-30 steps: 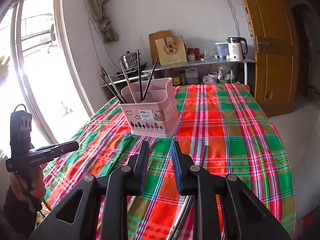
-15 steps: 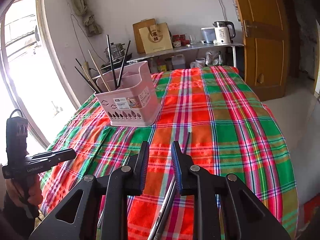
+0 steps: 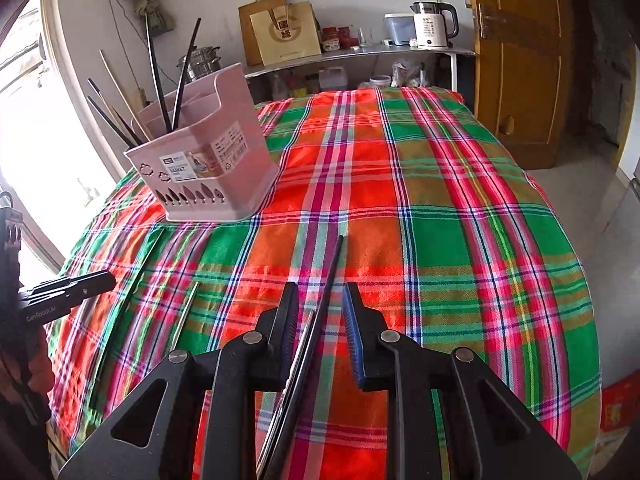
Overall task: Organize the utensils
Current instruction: 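Move both open tools back down to the remaining chopsticks on the table, then close the left tool on a thin dark chopstick while the right tool grasps another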
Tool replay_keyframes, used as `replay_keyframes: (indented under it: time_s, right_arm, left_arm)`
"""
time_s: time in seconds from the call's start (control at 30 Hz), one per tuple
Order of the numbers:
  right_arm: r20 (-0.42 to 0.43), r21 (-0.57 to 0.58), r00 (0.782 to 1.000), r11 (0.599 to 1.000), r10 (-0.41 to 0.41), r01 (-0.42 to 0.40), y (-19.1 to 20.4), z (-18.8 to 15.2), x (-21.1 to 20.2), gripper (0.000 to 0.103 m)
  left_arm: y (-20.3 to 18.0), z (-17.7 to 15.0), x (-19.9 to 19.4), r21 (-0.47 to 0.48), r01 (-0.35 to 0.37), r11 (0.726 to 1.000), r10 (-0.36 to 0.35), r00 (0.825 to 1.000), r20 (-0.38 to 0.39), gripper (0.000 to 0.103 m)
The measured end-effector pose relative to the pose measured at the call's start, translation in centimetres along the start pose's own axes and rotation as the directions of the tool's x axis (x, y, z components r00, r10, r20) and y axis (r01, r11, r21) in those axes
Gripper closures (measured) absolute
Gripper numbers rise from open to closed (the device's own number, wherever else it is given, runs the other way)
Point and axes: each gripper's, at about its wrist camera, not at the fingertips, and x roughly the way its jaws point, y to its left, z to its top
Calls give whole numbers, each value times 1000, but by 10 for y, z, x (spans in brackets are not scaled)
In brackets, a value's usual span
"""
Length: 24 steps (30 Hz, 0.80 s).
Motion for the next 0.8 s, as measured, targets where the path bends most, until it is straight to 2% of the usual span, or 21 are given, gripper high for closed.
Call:
replay_keyframes:
  time_s: [0.47, 0.6, 0.8]
  right_arm:
    - [-97, -38, 993, 997, -67, 63, 1, 17, 47, 80]
    - [-100, -50, 991, 995, -86, 81, 3, 18, 50, 80]
    - [-127, -86, 983, 989, -130, 119, 10, 18, 51, 80]
  left_arm:
    - [4, 30, 43, -1, -36, 999, 36, 996, -77, 86]
    - [-1, 32, 47, 19, -68, 998, 69, 995, -65, 86]
    - [-20, 26, 48, 106, -151, 983, 156, 987, -40, 86]
